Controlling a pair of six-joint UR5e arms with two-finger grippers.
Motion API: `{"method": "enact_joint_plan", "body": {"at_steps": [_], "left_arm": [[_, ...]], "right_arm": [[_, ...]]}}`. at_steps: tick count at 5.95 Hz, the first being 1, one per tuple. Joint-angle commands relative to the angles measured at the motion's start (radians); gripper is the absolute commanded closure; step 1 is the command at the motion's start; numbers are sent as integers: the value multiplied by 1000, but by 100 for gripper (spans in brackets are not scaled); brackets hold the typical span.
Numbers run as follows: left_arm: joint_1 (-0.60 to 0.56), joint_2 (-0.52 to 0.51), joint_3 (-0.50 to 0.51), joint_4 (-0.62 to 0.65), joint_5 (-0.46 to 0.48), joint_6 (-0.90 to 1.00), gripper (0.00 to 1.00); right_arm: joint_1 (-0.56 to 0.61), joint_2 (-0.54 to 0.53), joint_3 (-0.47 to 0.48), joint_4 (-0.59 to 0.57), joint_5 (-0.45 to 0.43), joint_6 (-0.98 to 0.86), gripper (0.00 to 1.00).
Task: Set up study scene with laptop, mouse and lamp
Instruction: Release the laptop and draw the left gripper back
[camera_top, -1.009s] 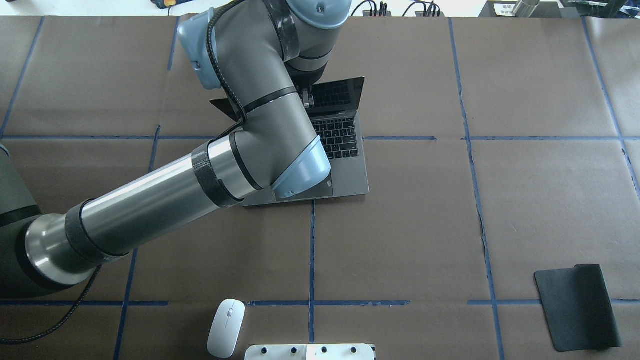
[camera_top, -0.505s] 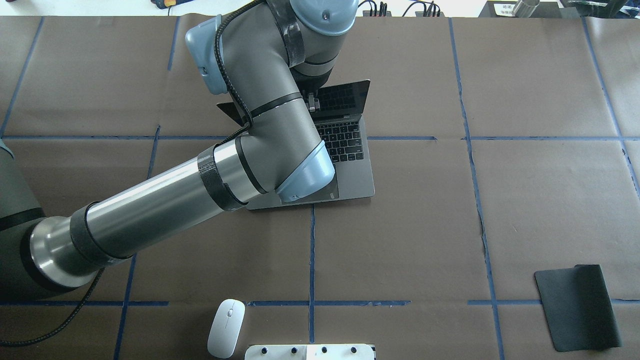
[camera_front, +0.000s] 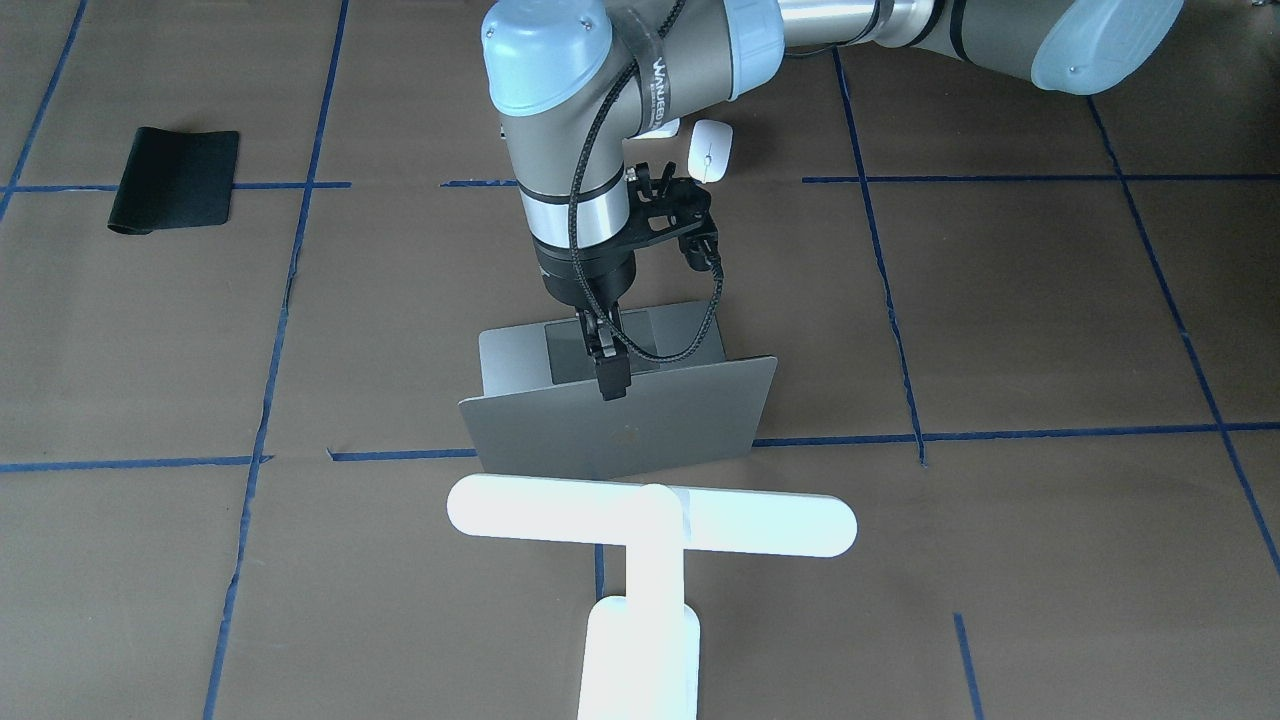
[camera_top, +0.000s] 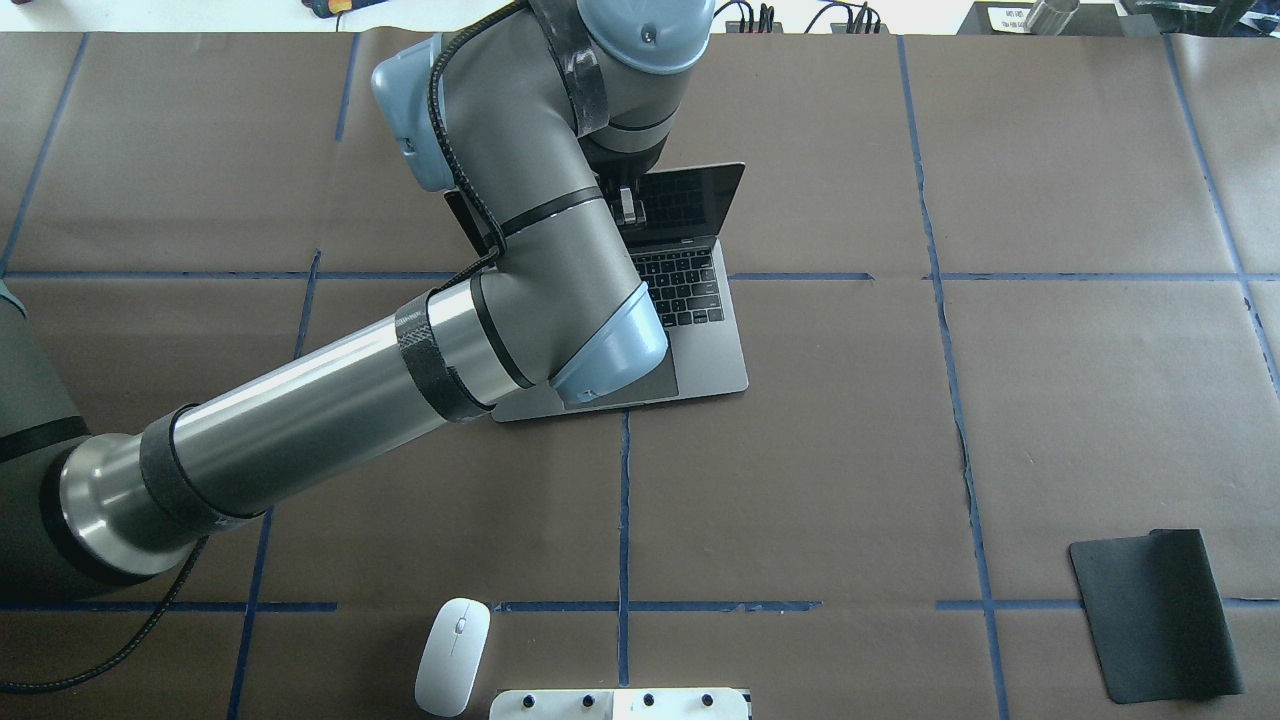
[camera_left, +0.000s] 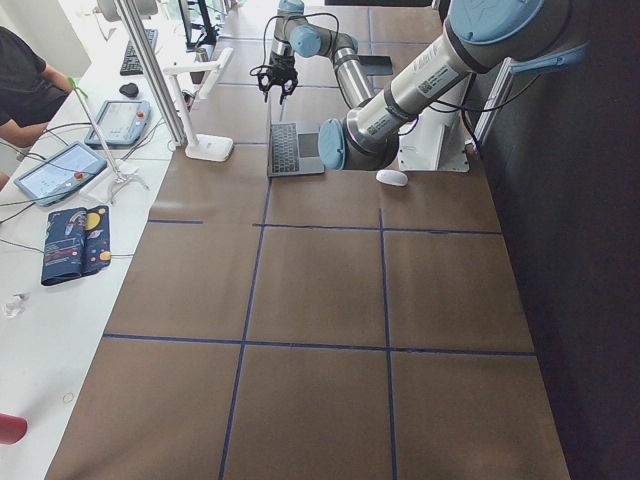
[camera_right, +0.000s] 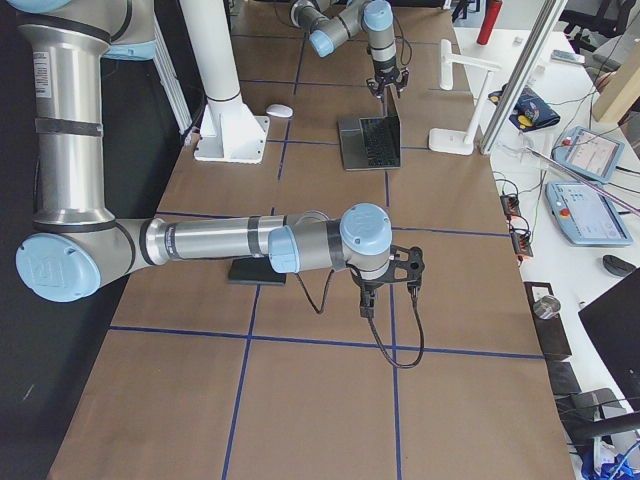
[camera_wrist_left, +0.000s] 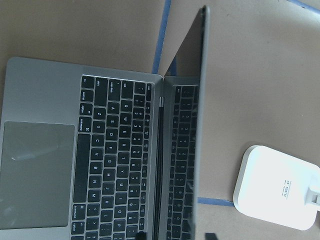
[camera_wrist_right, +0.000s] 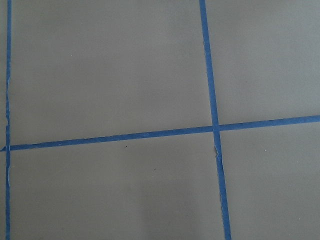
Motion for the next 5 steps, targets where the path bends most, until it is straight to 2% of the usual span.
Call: {"method": "enact_joint_plan", "body": {"at_steps": [1,2,3,4,5], "left_arm": [[-3,4,-20,10,0,27,0],[-6,22,-59,30,0,64,0],[-6,119,-209,35,-2,145,0],[-7,251,-401,41,-28,303,0],[-7,348,-551,100,-93,505,0]], "right_arm": [[0,0,0,-1,4,0,0],[0,0,3,2,4,2,0],[0,0,3,2,-4,3,0],[-3,0,24,3,-8,44,0],[-27,-9,73,2,-8,98,0]]}}
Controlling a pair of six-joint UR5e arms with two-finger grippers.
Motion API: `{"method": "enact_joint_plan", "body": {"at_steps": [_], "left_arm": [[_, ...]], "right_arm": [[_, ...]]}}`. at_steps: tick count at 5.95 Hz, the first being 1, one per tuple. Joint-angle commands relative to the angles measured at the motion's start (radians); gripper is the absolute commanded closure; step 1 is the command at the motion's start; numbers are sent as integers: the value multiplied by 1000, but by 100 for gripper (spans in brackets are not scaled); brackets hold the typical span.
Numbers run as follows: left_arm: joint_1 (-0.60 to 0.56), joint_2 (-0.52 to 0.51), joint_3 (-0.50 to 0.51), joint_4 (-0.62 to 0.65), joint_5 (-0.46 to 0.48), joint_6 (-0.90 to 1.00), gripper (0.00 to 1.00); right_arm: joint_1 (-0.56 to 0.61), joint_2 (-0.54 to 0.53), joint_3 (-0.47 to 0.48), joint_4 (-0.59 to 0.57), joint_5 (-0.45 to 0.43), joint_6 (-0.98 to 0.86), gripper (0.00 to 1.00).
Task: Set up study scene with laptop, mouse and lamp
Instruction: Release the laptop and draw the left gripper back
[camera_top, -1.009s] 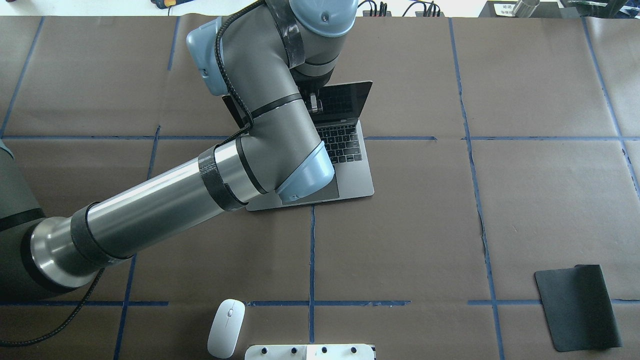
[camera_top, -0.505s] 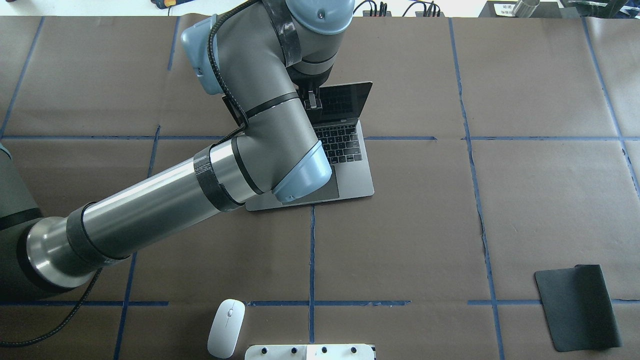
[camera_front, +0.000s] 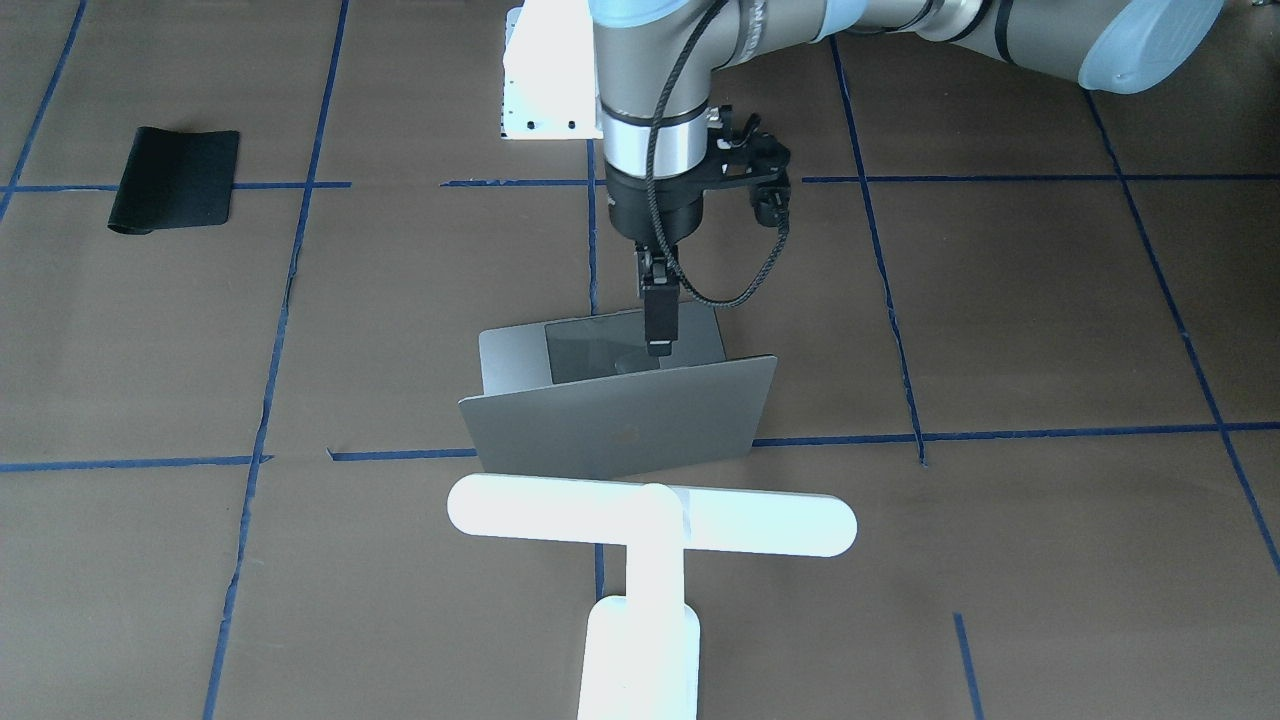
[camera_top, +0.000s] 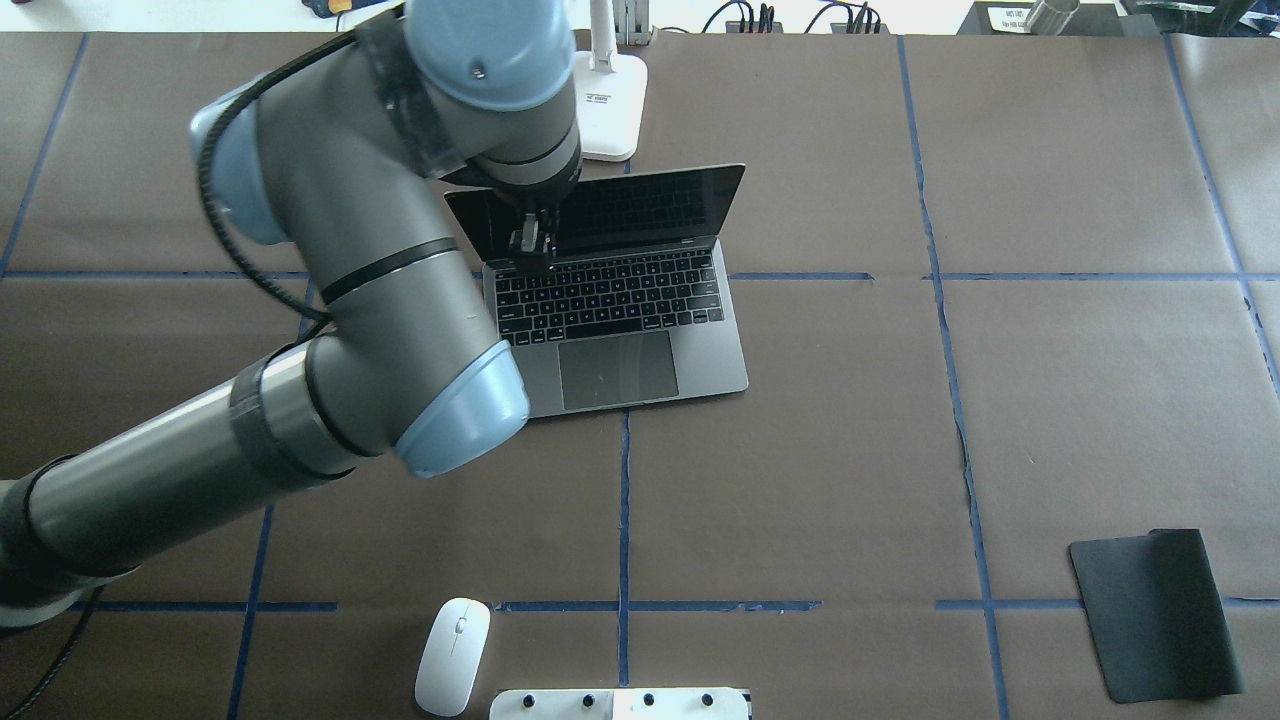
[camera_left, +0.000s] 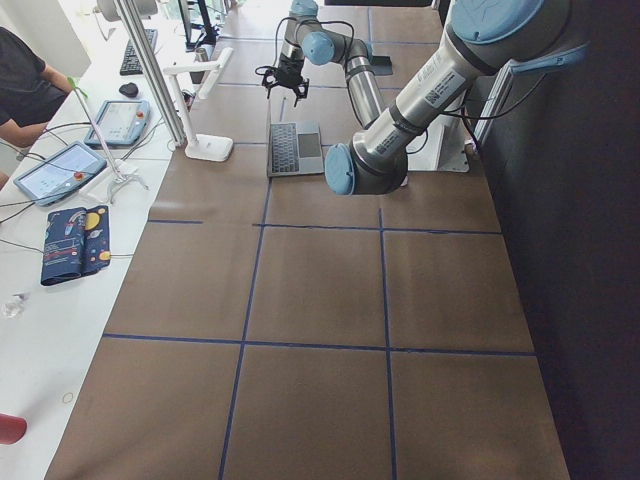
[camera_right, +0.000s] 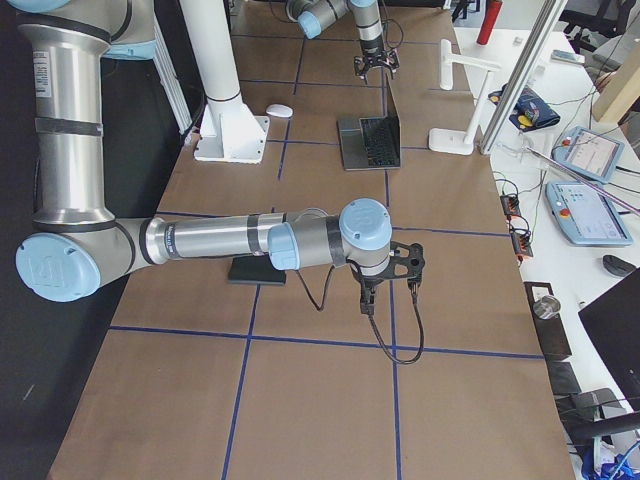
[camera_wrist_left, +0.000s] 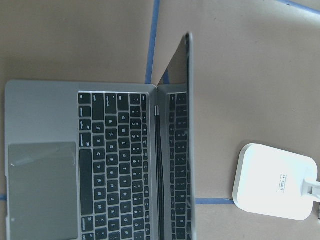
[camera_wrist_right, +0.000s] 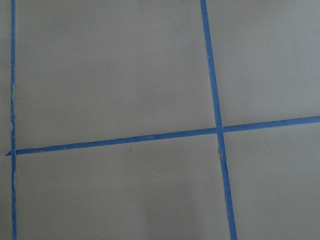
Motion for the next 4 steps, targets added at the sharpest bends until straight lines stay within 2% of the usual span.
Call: {"method": "enact_joint_plan", "body": {"at_steps": [1,3,4], "left_arm": [[5,167,-264,80,-56,331,0],[10,312,-415,89,-102,520,0],[21,327,-425,92,-102,538,0]], "right_arm": [[-65,-46,105,1,-2,98,0],[-236,-167,292,19,-104,262,0],[-354,-237,295,214,-115,464,0]]}}
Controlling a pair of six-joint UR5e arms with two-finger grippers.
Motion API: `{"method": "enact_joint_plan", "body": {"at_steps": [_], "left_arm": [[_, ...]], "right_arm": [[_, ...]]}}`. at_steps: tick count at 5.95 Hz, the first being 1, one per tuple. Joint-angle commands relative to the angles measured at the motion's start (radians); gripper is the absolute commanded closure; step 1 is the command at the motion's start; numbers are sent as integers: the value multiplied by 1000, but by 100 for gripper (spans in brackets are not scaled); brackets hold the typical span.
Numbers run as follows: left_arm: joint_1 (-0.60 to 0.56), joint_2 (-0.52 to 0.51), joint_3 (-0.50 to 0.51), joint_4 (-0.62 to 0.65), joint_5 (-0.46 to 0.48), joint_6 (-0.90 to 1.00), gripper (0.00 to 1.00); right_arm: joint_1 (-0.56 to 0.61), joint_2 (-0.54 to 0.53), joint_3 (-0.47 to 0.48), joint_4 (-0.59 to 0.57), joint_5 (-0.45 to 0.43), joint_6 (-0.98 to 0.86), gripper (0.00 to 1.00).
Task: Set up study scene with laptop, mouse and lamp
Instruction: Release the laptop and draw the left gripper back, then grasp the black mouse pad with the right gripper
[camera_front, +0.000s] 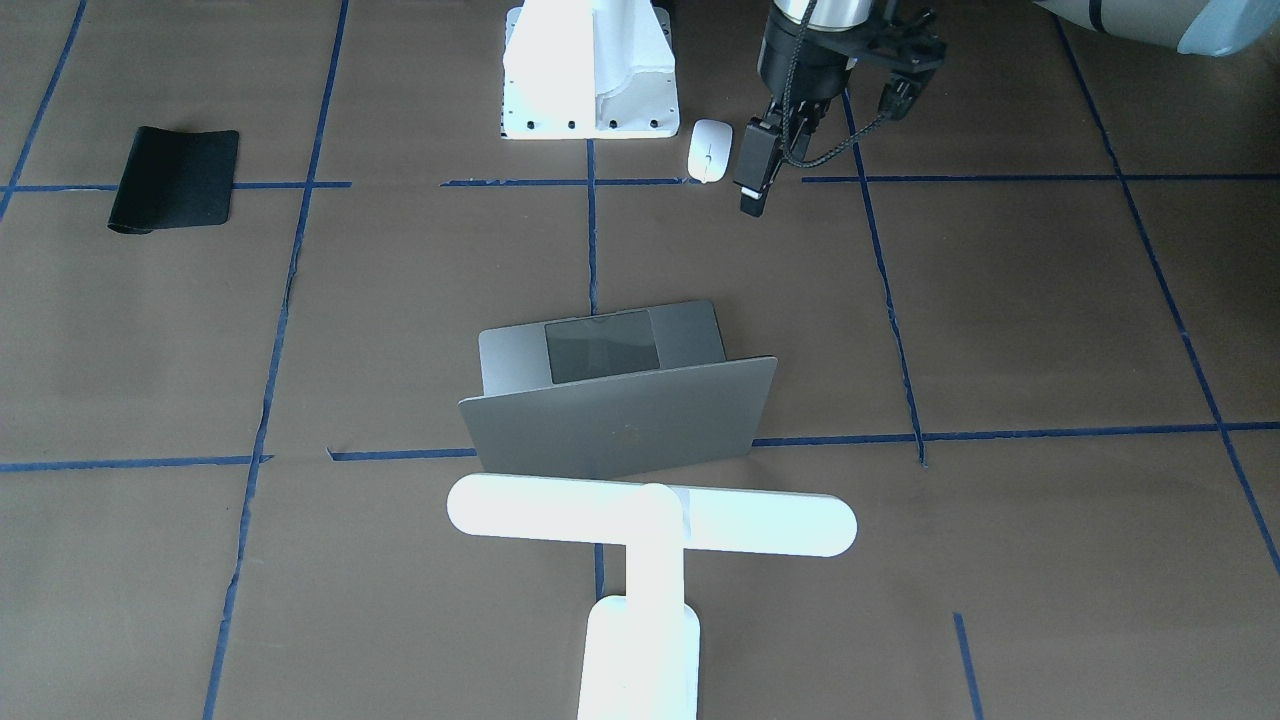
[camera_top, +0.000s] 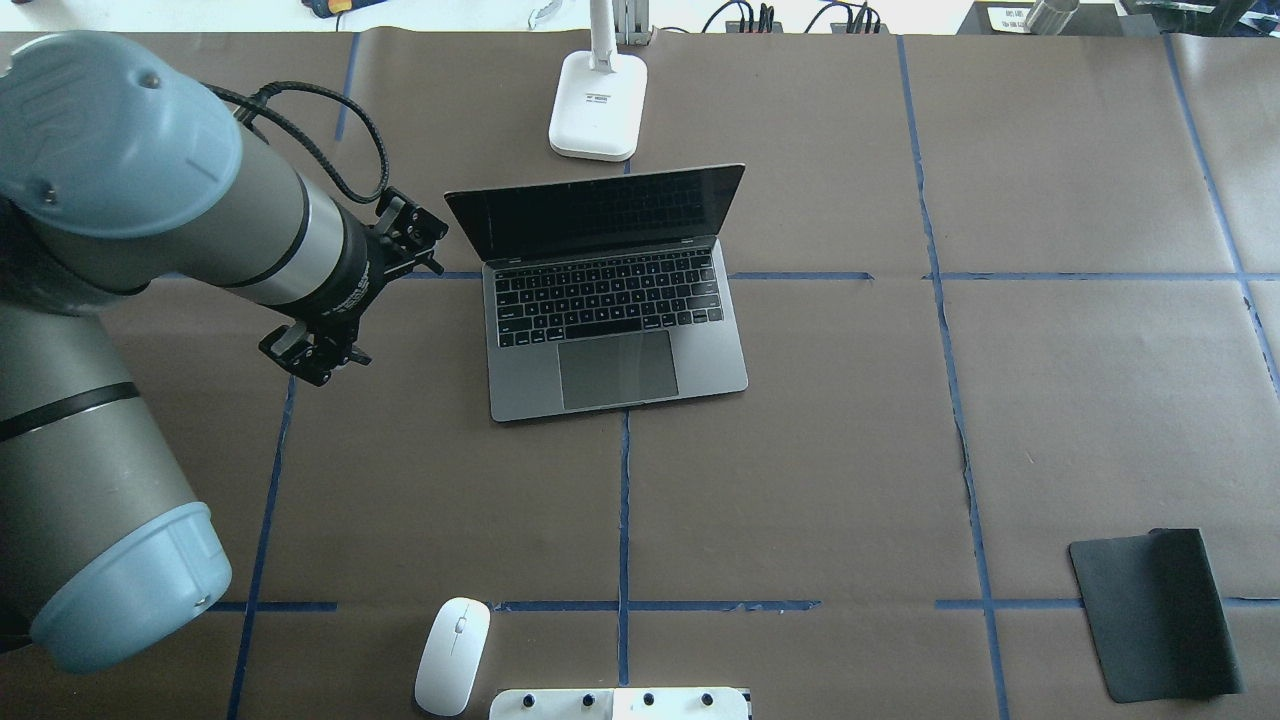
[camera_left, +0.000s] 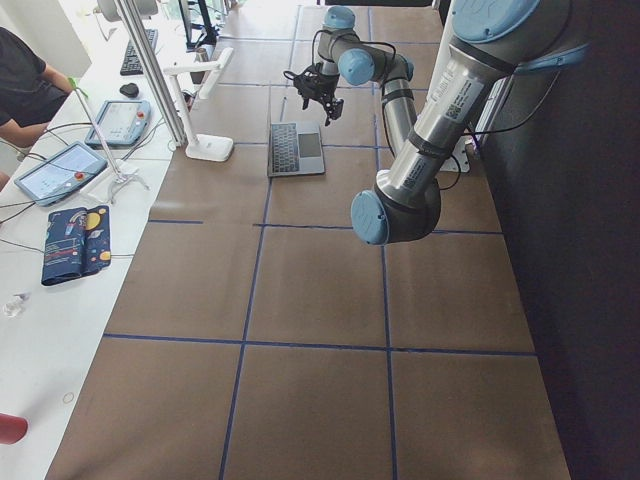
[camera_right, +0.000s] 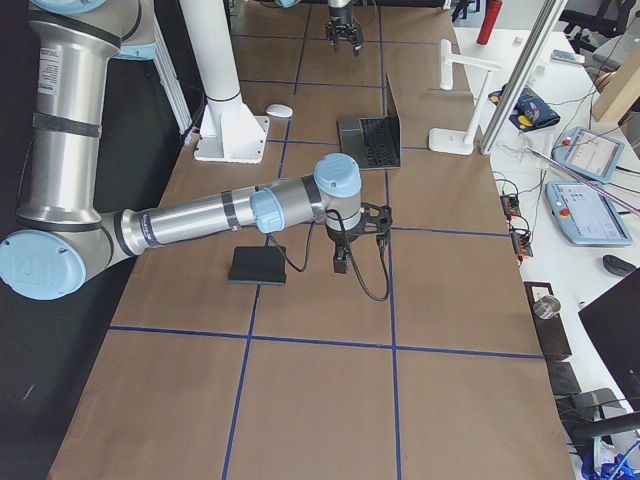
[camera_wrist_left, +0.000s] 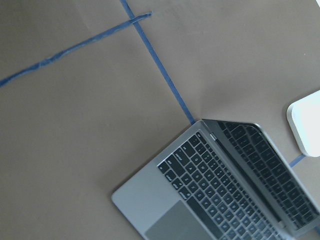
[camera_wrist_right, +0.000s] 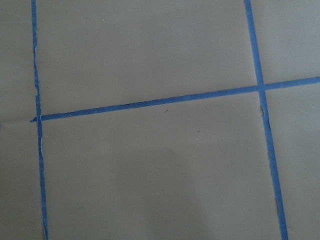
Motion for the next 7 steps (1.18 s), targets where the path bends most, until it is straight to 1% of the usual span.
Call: {"method": "enact_joint_plan", "body": {"at_steps": [1,2,3,4,5,6,7], "left_arm": [[22,30,-32,5,-10,41,0],[23,31,-34,5,-7,41,0],[26,31,-34,5,-5,39,0],[43,26,-34,5,-4,39,0],[52,26,-34,5,-4,39,0],[66,26,-34,5,-2,36,0],[69,25,-38,3,-2,35,0]], "right_arm": [[-268,-174,28,383,-132,353,0],[-382,-258,27,482,-195,379,0],[-451,-330,18,553,-202,381,0],[-501,-387,-4,669,-206,417,1],[-582,-396,-50,762,-225,498,1],[-672,-387,-124,826,-302,534,1],[-749,-384,-151,904,-346,628,1]]}}
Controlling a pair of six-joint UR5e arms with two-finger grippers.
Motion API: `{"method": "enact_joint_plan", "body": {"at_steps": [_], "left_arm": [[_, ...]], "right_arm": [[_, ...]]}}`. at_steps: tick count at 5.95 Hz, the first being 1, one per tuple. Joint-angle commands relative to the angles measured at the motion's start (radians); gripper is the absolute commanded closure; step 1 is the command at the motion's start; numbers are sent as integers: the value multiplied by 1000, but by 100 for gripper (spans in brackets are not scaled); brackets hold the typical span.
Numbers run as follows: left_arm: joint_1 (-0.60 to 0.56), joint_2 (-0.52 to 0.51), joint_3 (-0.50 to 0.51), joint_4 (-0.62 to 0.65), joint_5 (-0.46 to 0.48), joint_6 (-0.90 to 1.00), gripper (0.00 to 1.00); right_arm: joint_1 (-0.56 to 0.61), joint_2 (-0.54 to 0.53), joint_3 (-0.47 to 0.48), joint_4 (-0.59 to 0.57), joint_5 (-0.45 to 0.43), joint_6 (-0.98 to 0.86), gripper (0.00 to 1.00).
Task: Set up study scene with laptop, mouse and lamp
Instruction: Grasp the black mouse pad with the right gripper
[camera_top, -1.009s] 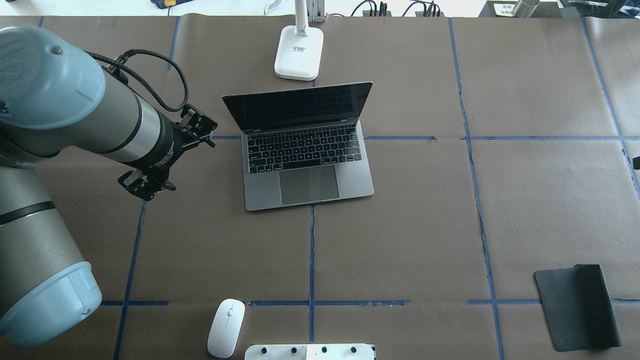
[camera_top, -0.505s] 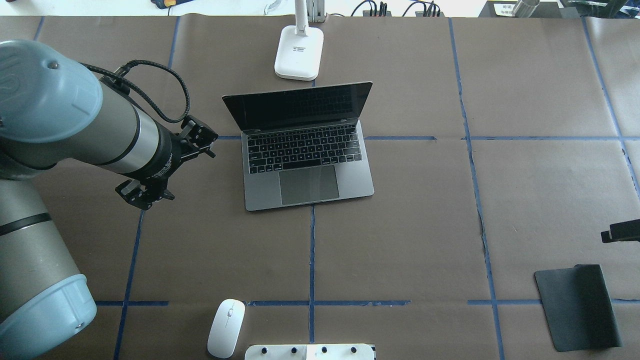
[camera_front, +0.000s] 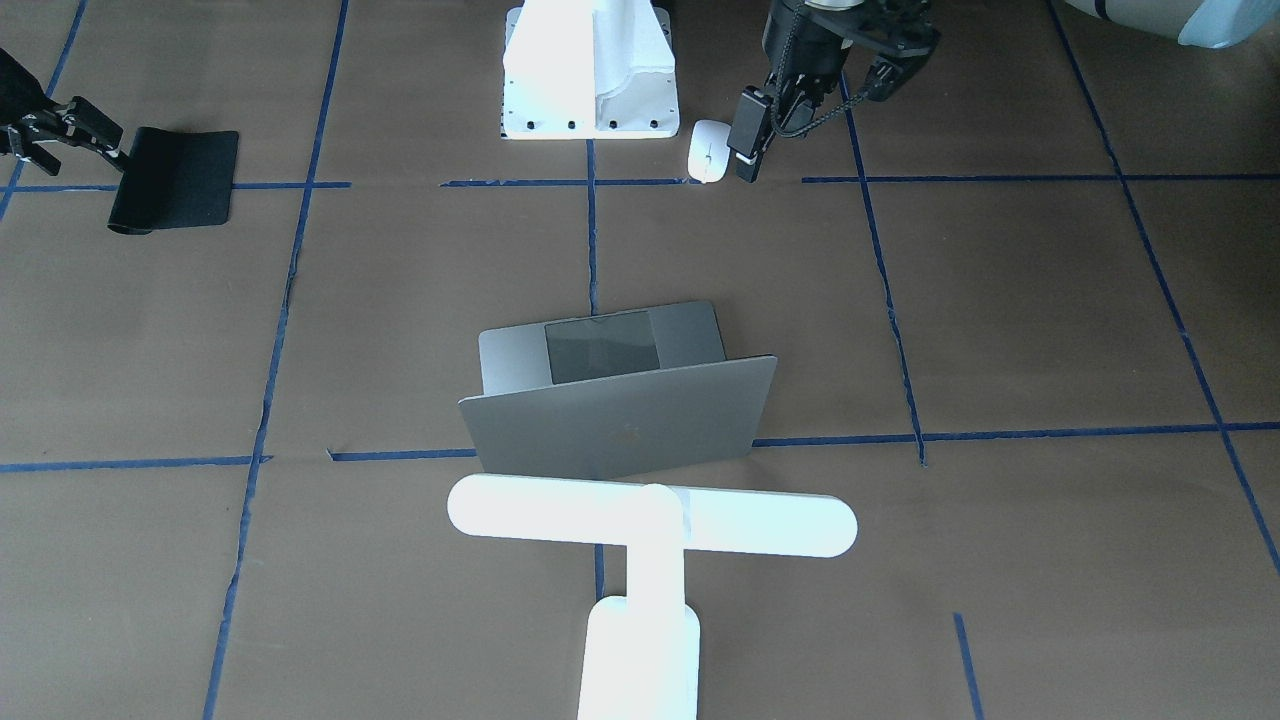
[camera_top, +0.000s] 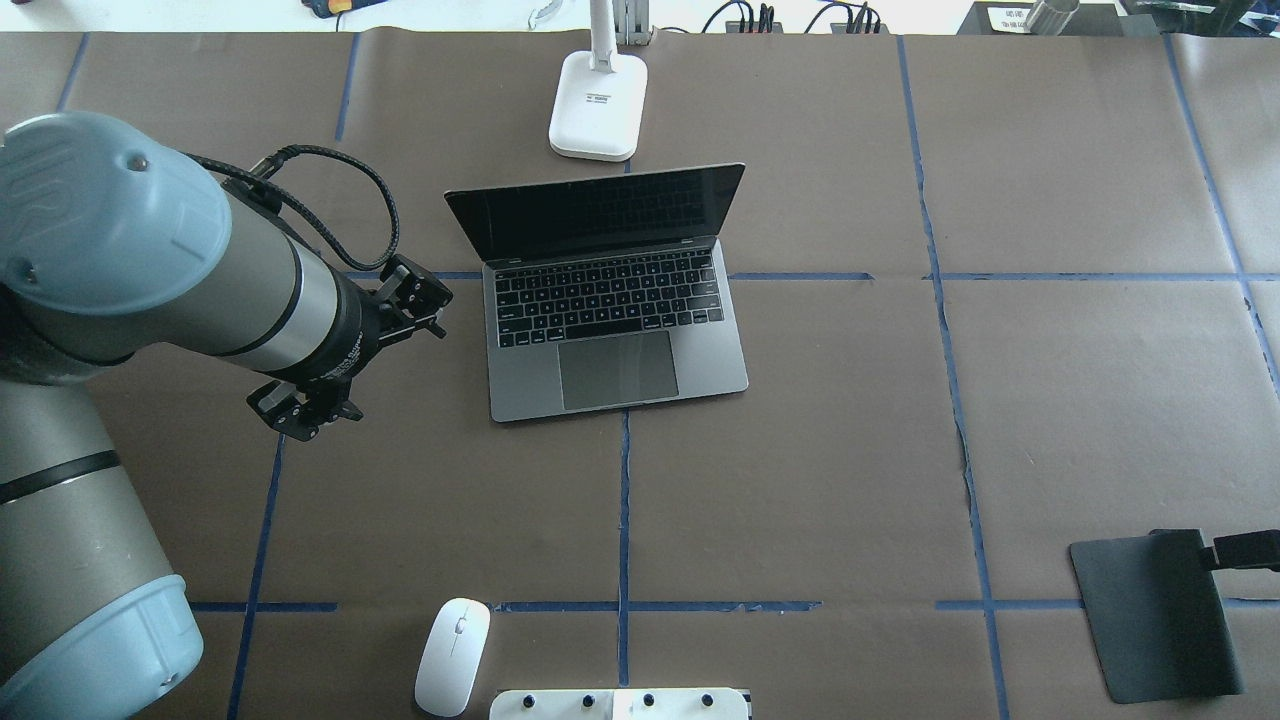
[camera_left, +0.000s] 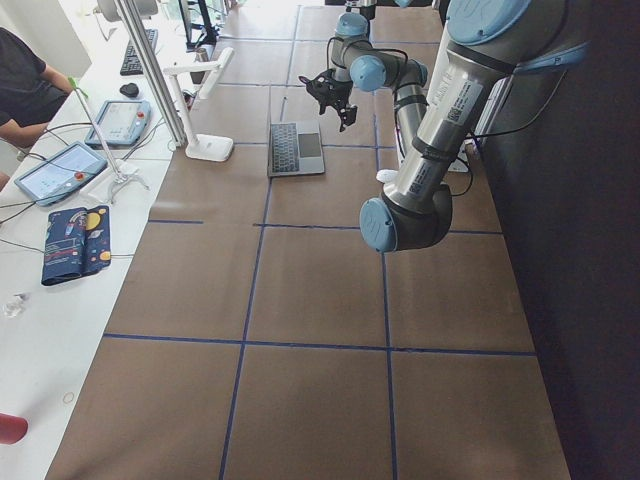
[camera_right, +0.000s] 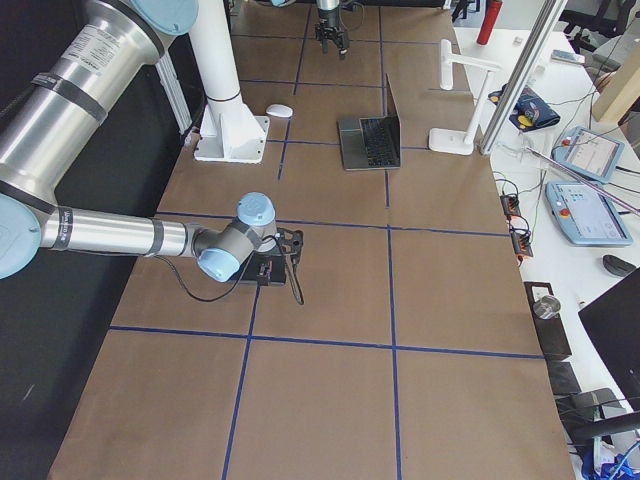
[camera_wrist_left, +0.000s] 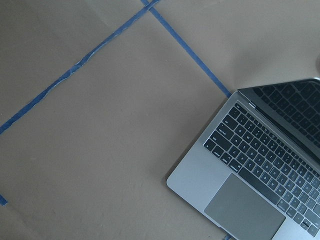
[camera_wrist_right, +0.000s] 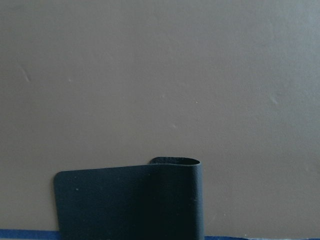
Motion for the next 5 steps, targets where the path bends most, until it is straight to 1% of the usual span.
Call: {"method": "enact_joint_plan", "body": {"at_steps": [1,3,5], "left_arm": [[6,-1,-3,0,0,-2,0],[8,-3,-3,0,0,-2,0],[8,-1,-3,-1,0,-2,0]], "right_arm": [[-148,5,-41,84,-98,132,1],[-210,33,-67,84,-135,162,2],[-207,24,-68,83,-137,163,8]]}}
